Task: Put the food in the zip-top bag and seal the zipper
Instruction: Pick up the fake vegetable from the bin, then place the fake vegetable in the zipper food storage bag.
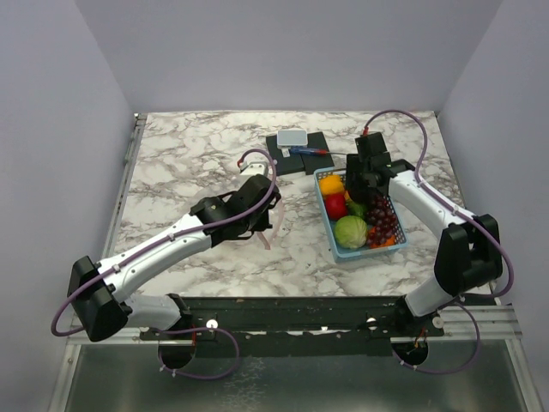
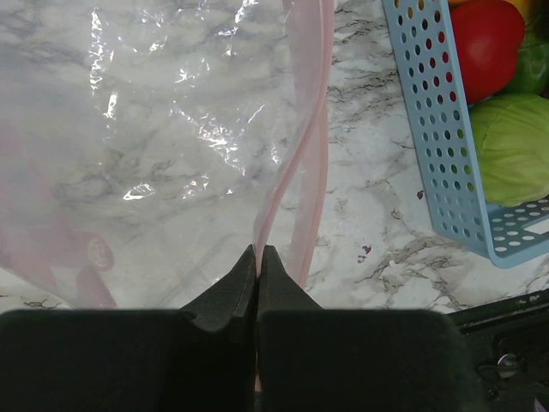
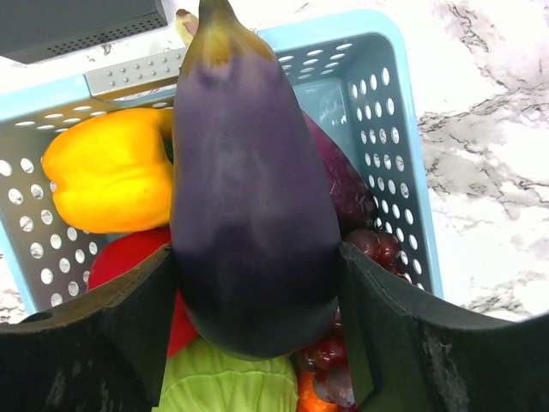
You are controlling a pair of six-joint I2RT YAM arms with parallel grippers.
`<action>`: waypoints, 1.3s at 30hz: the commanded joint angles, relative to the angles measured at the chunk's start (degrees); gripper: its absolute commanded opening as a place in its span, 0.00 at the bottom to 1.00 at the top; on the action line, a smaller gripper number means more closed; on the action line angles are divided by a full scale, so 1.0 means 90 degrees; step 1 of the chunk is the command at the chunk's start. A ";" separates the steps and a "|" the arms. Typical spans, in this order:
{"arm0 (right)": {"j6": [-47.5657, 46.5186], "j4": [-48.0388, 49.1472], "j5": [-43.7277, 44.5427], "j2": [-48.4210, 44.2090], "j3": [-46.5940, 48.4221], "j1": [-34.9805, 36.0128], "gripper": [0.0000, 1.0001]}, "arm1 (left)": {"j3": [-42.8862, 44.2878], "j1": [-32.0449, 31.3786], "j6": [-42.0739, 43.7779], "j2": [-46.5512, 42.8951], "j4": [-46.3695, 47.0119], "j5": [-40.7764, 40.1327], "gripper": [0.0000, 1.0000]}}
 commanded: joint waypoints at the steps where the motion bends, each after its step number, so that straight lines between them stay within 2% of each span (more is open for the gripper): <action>1: 0.0140 0.0046 -0.0085 -0.0112 -0.0108 -0.0029 0.60 | -0.0083 -0.0036 -0.0011 -0.0256 0.0092 -0.0035 0.00; 8: 0.0201 -0.0140 -0.0480 -0.0692 -0.0182 -0.0029 0.35 | -0.0049 -0.0034 -0.0011 -0.0284 0.0089 -0.0047 0.00; 10: 0.0168 -0.0156 -0.0761 -0.0932 -0.0270 -0.0031 0.31 | -0.0030 -0.0039 -0.0011 -0.0283 0.0089 -0.0049 0.00; 26: 0.0282 -0.0383 -0.3888 -0.2946 -0.0916 0.0063 0.28 | 0.0266 -0.0034 -0.0030 -0.0150 -0.0038 -0.0149 0.00; 39: 0.0246 -0.0556 -0.5479 -0.3240 -0.1236 0.0735 0.28 | 0.0293 -0.0067 -0.0084 -0.0063 -0.0038 -0.0183 0.00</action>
